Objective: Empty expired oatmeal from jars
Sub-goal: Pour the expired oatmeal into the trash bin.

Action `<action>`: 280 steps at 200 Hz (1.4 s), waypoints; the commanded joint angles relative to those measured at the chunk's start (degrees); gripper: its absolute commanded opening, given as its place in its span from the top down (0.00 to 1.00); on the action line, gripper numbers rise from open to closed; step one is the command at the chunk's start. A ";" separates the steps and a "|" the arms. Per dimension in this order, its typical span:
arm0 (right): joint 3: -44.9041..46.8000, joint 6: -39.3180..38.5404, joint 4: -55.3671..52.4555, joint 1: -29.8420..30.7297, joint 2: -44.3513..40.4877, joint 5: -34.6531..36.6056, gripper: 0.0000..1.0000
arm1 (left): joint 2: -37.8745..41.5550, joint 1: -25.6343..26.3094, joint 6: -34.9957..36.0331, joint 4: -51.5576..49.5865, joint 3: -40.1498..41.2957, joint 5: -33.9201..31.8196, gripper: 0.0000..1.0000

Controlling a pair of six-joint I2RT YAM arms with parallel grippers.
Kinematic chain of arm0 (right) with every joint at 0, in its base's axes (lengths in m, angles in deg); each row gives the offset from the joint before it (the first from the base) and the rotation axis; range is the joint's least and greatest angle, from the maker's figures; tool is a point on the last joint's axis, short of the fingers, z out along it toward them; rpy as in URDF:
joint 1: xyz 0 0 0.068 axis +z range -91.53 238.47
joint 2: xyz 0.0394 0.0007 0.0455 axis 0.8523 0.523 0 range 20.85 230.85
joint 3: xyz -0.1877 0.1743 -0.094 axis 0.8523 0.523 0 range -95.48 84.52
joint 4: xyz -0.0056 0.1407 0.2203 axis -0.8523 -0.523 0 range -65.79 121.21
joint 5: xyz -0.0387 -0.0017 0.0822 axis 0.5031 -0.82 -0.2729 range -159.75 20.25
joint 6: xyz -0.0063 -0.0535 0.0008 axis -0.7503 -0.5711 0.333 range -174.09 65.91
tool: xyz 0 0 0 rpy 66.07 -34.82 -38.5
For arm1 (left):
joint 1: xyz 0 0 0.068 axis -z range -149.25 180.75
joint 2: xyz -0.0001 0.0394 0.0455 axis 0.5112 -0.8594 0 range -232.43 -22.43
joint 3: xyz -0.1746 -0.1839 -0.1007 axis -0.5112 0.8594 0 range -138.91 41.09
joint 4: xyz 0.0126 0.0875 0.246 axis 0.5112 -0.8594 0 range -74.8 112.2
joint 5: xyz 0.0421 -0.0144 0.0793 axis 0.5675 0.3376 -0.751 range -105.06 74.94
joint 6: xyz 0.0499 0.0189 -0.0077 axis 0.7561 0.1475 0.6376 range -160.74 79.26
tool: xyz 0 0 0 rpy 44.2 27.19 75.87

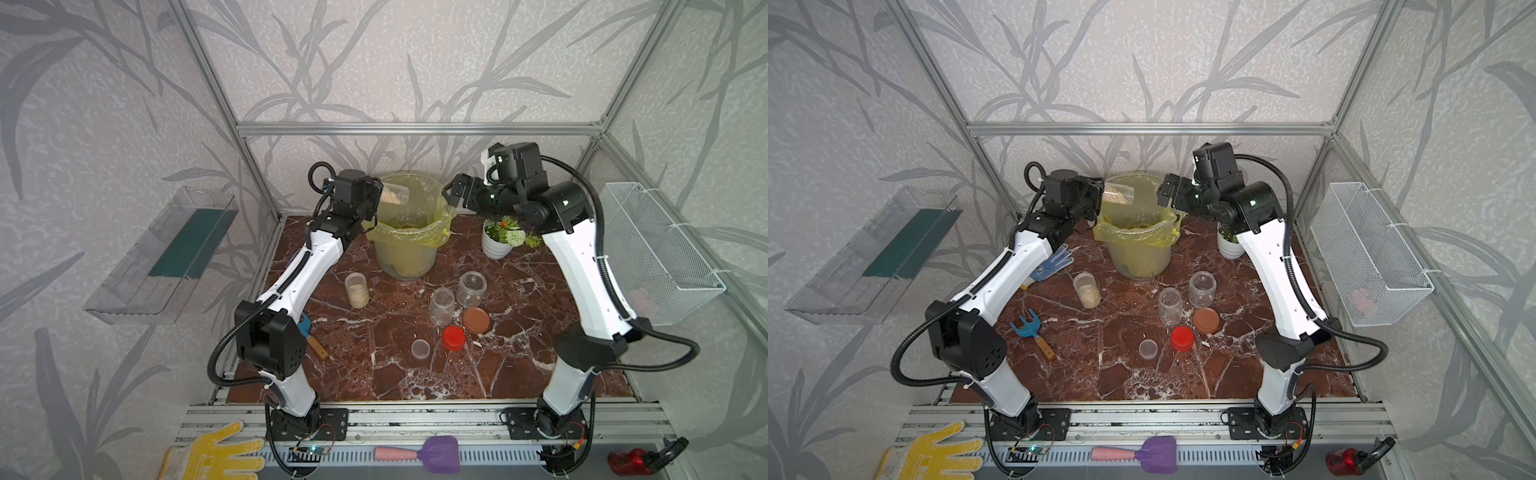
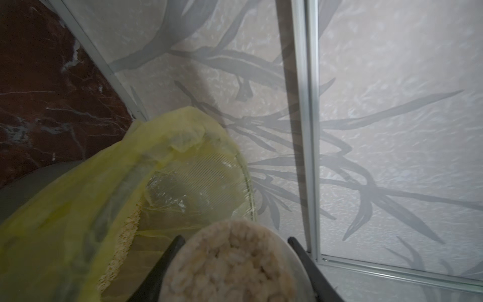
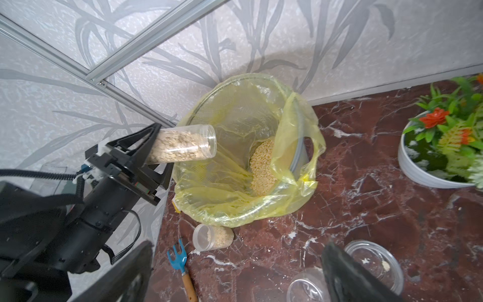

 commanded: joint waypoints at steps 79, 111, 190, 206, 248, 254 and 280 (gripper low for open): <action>40.40 -14.46 11.72 -8.88 -28.31 3.84 0.01 | -27.78 3.39 38.97 -41.39 -56.13 4.45 1.00; 45.43 -16.09 12.59 -9.02 -33.06 4.86 0.01 | -28.41 4.67 45.45 -43.48 -55.31 0.16 1.00; 54.04 -15.31 16.53 -9.02 -37.47 4.08 0.01 | -27.80 8.83 64.78 -46.18 -55.28 -13.86 1.00; 53.56 -15.45 16.48 -9.02 -36.91 3.37 0.01 | -25.78 8.49 66.09 -44.90 -54.47 -19.87 1.00; 51.79 -16.72 16.50 -9.02 -35.10 0.02 0.01 | -28.80 9.07 67.18 -49.91 -62.14 -9.04 1.00; 51.80 -17.00 16.57 -8.93 -34.95 -1.08 0.01 | -28.58 7.21 67.50 -49.24 -60.93 -2.92 1.00; 53.85 -17.12 18.66 -8.93 -35.73 -1.90 0.01 | -24.58 8.06 66.75 -44.83 -54.24 0.00 1.00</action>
